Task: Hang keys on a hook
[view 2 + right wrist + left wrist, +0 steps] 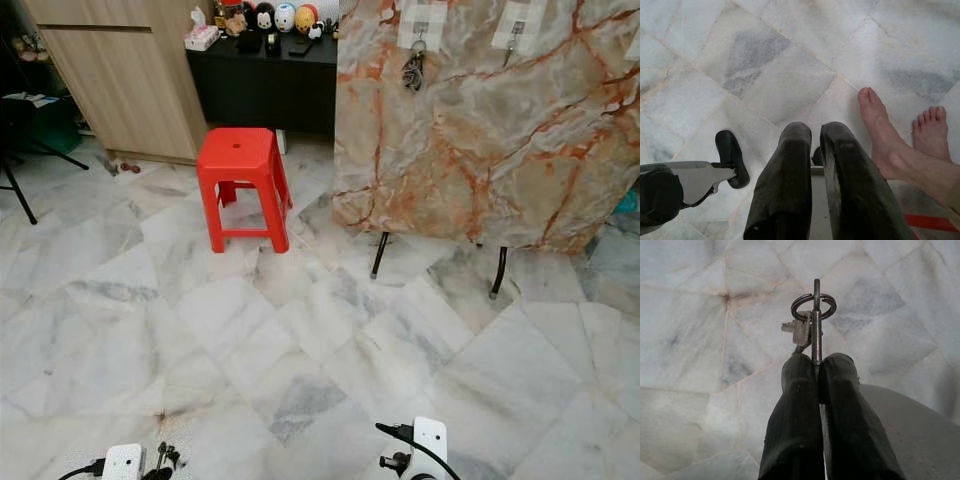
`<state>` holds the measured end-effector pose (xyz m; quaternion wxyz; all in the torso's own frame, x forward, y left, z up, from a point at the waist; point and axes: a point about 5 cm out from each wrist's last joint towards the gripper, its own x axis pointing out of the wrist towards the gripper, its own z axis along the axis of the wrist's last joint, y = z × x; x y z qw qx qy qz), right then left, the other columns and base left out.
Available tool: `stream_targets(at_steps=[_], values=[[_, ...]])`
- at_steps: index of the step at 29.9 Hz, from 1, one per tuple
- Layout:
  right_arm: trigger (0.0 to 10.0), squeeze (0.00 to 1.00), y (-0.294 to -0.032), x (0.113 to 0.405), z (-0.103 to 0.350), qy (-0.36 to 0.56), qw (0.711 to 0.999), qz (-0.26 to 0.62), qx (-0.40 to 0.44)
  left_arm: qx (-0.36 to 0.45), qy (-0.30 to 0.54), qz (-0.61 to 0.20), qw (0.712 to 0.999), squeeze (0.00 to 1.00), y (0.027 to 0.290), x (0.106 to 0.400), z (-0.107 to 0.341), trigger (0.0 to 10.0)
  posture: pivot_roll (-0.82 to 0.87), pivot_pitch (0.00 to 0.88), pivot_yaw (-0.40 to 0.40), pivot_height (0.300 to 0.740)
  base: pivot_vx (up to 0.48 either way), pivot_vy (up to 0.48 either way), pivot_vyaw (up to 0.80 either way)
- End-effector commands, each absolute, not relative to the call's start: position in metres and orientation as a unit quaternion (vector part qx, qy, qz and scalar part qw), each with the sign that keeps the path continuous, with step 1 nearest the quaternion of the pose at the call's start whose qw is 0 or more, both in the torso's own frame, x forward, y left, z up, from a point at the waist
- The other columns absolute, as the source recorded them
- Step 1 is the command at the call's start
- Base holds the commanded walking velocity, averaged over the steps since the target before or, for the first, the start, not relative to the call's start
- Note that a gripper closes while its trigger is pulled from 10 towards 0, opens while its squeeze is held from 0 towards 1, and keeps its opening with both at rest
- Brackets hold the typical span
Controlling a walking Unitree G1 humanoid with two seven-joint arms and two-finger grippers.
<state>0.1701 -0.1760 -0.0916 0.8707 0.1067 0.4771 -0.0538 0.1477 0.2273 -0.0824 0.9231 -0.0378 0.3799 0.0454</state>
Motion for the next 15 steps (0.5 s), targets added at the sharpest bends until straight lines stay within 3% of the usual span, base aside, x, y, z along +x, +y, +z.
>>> stream_targets(at_steps=[1, 11, 15], values=[[10.0, 0.0, -0.1772, 0.1679, -0.0925, 0.479, 0.869, -0.059, 0.108, -0.042, 0.386, 0.048, 0.92, 0.0, 0.2275, 0.1421, -0.0845, 10.0, -0.06, 0.069, -0.003, 0.74, 0.0, 0.0, 0.0], [10.0, 0.0, -0.1771, 0.1681, -0.0924, 0.477, 0.87, -0.06, 0.111, -0.046, 0.373, 0.025, 0.927, 0.0, 0.2256, 0.1442, -0.0825, 10.0, -0.06, 0.073, -0.006, 0.74, 0.0, 0.0, 0.0], [10.0, 0.0, -0.1768, 0.1682, -0.0923, 0.477, 0.87, -0.058, 0.111, -0.049, 0.372, 0.025, 0.927, 0.0, 0.2256, 0.1442, -0.0825, 10.0, -0.06, 0.073, -0.006, 0.74, 0.254, 0.0, 0.0]])
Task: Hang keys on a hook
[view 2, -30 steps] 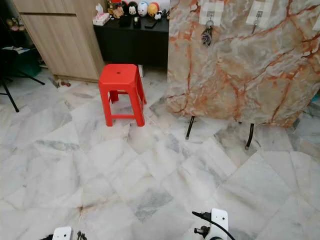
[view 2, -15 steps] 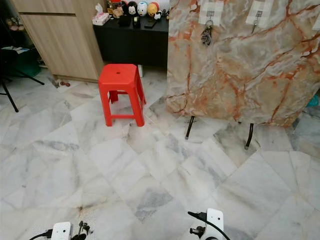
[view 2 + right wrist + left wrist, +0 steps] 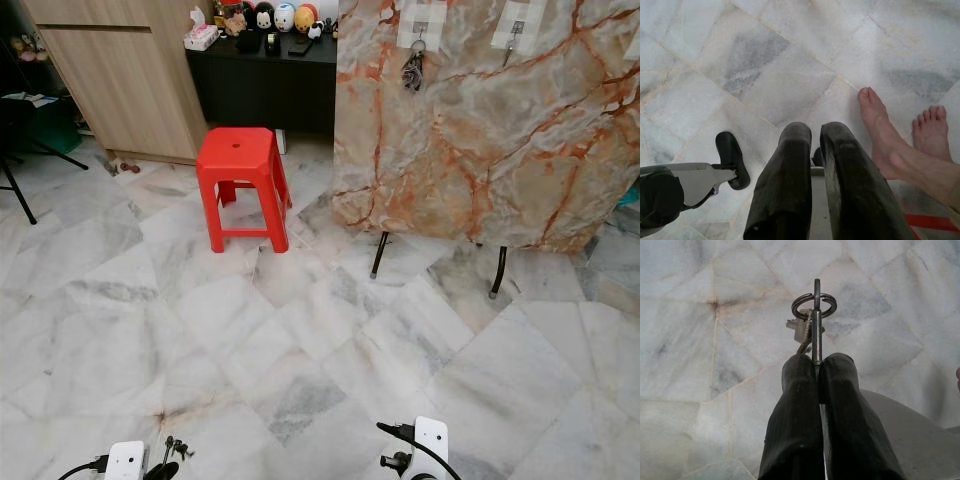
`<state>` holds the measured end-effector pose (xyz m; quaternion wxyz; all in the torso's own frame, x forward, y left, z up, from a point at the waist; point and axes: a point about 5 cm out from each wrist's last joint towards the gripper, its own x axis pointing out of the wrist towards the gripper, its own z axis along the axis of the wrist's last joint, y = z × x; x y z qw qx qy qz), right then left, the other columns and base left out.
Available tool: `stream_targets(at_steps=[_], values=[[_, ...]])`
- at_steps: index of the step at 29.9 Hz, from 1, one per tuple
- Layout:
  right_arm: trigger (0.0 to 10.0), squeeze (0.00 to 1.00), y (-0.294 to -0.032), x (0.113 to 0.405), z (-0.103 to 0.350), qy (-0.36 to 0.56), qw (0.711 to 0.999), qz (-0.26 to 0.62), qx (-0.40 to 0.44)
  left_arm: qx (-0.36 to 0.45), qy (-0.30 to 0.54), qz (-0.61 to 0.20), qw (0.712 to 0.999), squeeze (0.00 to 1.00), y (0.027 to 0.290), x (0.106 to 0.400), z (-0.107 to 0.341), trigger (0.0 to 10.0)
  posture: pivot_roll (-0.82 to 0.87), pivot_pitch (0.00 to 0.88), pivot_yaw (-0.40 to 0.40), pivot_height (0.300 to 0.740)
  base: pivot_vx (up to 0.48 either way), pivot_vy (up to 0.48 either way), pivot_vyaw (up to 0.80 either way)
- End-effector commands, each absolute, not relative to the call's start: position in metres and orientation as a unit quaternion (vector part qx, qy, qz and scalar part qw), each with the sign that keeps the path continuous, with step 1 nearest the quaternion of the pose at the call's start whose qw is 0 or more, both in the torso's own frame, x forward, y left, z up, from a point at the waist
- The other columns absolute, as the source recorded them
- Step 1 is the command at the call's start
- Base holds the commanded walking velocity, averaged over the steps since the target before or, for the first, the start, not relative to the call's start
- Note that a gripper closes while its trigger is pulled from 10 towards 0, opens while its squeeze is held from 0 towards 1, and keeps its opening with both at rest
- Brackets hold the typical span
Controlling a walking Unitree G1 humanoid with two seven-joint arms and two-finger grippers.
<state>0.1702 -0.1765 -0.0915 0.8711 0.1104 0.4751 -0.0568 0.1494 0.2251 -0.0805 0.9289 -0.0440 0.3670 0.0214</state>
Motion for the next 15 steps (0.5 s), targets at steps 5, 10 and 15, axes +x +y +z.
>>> stream_targets(at_steps=[5, 10, 15], values=[[10.0, 0.0, -0.1772, 0.1676, -0.0925, 0.477, 0.87, -0.06, 0.112, -0.052, 0.374, 0.023, 0.926, 0.0, 0.2255, 0.1439, -0.0828, 10.0, -0.06, 0.072, -0.005, 0.74, 0.311, 0.0, 0.0], [10.0, 0.0, -0.1775, 0.1672, -0.0927, 0.477, 0.87, -0.062, 0.113, -0.054, 0.375, 0.024, 0.925, 0.0, 0.2254, 0.1434, -0.0831, 10.0, -0.06, 0.07, -0.005, 0.74, 0.337, 0.0, 0.0], [10.0, 0.0, -0.1777, 0.1673, -0.0926, 0.476, 0.87, -0.061, 0.113, -0.053, 0.375, 0.024, 0.925, 0.0, 0.2252, 0.1434, -0.0831, 10.0, -0.06, 0.067, -0.005, 0.74, 0.323, 0.0, 0.0]])
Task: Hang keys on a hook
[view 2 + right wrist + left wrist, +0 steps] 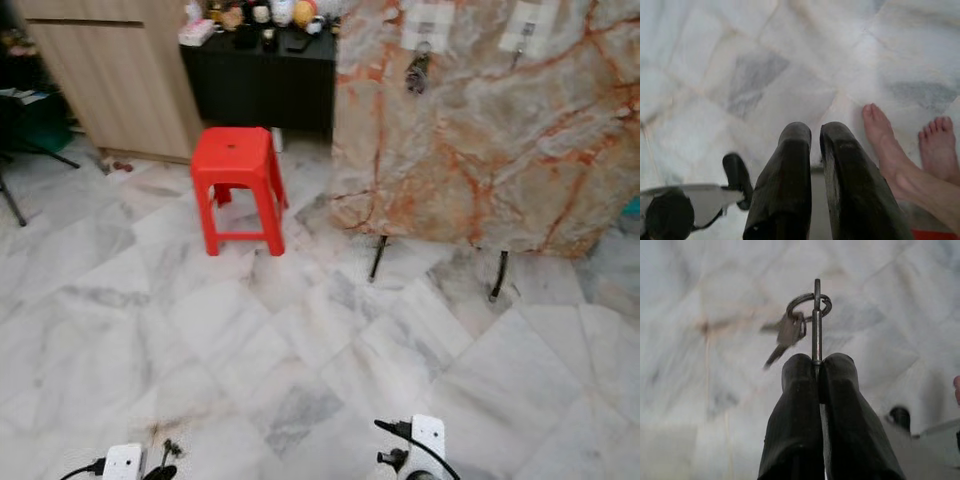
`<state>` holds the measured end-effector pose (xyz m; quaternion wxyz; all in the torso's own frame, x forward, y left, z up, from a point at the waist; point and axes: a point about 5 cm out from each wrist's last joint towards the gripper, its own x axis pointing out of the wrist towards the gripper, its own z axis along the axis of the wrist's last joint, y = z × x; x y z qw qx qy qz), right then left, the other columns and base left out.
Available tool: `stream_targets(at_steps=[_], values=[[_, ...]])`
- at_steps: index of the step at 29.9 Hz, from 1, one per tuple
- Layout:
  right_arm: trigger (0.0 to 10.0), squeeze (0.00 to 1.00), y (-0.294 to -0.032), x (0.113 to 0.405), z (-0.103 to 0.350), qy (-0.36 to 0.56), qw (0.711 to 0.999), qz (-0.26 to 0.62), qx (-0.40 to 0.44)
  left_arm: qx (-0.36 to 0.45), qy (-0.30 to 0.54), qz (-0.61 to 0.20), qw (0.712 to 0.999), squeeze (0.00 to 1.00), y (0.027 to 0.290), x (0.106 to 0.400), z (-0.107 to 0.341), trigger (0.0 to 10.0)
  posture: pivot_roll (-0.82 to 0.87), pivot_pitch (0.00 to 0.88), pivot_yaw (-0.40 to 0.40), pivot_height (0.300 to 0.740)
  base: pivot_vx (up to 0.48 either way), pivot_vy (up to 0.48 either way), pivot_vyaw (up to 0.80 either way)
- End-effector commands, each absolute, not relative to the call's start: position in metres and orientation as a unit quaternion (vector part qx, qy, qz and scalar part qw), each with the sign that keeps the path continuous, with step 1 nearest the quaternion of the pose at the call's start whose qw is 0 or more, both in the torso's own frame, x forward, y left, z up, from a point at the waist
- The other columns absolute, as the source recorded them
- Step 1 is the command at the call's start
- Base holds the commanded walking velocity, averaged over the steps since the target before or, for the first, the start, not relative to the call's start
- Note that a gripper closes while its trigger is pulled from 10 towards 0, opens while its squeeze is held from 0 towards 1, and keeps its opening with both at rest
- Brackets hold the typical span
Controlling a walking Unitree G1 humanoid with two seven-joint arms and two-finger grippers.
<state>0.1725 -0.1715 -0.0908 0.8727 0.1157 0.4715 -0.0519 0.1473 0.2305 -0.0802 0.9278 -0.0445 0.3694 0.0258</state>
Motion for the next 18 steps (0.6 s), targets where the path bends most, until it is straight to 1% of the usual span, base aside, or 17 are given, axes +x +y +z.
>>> stream_targets(at_steps=[1, 9, 14, 18], values=[[10.0, 0.0, -0.1777, 0.1673, -0.0926, 0.476, 0.87, -0.061, 0.113, -0.053, 0.375, 0.024, 0.925, 0.0, 0.2252, 0.1434, -0.0831, 10.0, -0.06, 0.067, -0.005, 0.74, 0.0, 0.0, 0.0], [10.0, 0.0, -0.177, 0.1673, -0.0926, 0.475, 0.871, -0.058, 0.113, -0.054, 0.378, 0.02, 0.924, 0.0, 0.2251, 0.143, -0.0835, 10.0, -0.06, 0.051, -0.001, 0.74, 0.0, 0.0, 0.0], [10.0, 0.0, -0.1809, 0.1661, -0.0929, 0.48, 0.868, -0.062, 0.11, -0.053, 0.378, 0.019, 0.924, 0.0, 0.2251, 0.1428, -0.0836, 10.0, -0.06, 0.045, 0.0, 0.74, 0.0, 0.0, 0.0], [10.0, 0.0, -0.18, 0.1652, -0.0934, 0.483, 0.867, -0.058, 0.108, -0.052, 0.378, 0.02, 0.924, 0.0, 0.2257, 0.1425, -0.0836, 10.0, -0.06, 0.045, 0.0, 0.74, 0.0, 0.0, -0.77]])
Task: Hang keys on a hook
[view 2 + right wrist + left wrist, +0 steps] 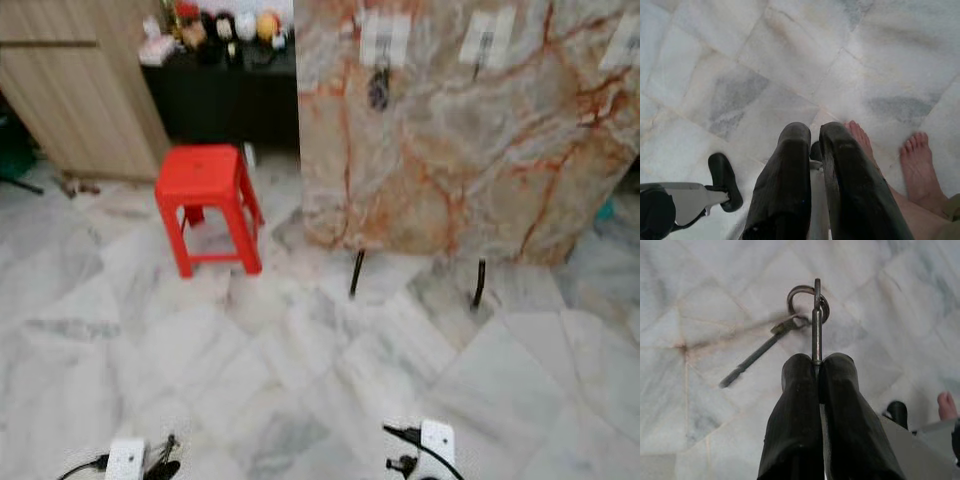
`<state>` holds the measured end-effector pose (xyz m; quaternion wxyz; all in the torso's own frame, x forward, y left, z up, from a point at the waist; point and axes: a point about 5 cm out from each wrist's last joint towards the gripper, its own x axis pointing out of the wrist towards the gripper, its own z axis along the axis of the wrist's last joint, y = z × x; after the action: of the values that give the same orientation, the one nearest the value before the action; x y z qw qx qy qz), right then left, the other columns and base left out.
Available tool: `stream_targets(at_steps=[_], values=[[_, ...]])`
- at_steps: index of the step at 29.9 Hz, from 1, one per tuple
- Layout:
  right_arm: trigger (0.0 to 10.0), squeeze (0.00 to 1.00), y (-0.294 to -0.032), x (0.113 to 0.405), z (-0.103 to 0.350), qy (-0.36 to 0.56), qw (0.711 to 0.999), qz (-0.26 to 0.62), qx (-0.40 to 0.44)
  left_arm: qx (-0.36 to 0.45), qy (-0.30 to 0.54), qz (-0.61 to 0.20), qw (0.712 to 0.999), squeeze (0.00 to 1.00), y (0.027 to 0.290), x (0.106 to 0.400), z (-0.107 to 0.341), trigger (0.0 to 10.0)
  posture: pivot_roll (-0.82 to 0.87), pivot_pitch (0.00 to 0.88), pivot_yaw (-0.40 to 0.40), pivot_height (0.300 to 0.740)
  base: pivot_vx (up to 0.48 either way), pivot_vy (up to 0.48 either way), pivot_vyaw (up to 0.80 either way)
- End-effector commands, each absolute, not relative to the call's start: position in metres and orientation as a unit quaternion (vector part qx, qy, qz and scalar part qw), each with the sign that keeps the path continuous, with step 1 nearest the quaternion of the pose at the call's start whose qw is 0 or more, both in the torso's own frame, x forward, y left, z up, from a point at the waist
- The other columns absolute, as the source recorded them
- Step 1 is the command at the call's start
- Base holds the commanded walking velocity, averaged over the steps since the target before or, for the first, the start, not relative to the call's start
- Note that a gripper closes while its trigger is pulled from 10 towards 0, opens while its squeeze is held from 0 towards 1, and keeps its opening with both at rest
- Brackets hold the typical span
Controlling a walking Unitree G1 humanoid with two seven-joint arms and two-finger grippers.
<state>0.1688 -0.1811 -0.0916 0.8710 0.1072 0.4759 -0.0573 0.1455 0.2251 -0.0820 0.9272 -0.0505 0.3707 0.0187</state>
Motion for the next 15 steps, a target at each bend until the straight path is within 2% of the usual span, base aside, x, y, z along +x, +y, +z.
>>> stream_targets(at_steps=[1, 13, 15], values=[[10.0, 0.0, -0.1799, 0.1652, -0.0934, 0.483, 0.867, -0.058, 0.108, -0.052, 0.378, 0.02, 0.924, 0.0, 0.2258, 0.1424, -0.0835, 10.0, -0.06, 0.045, 0.0, 0.74, 0.0, 0.0, -0.76], [10.0, 0.0, -0.1797, 0.1651, -0.0935, 0.485, 0.866, -0.057, 0.108, -0.035, 0.376, 0.02, 0.926, 0.0, 0.2281, 0.1429, -0.0824, 10.0, -0.05, 0.066, -0.003, 0.74, 0.0, 0.0, -0.76], [10.0, 0.0, -0.1793, 0.1649, -0.0937, 0.485, 0.866, -0.057, 0.109, -0.026, 0.38, 0.016, 0.925, 0.0, 0.2288, 0.1425, -0.0826, 10.0, -0.05, 0.069, -0.001, 0.74, 0.0, -0.458, -0.76]])
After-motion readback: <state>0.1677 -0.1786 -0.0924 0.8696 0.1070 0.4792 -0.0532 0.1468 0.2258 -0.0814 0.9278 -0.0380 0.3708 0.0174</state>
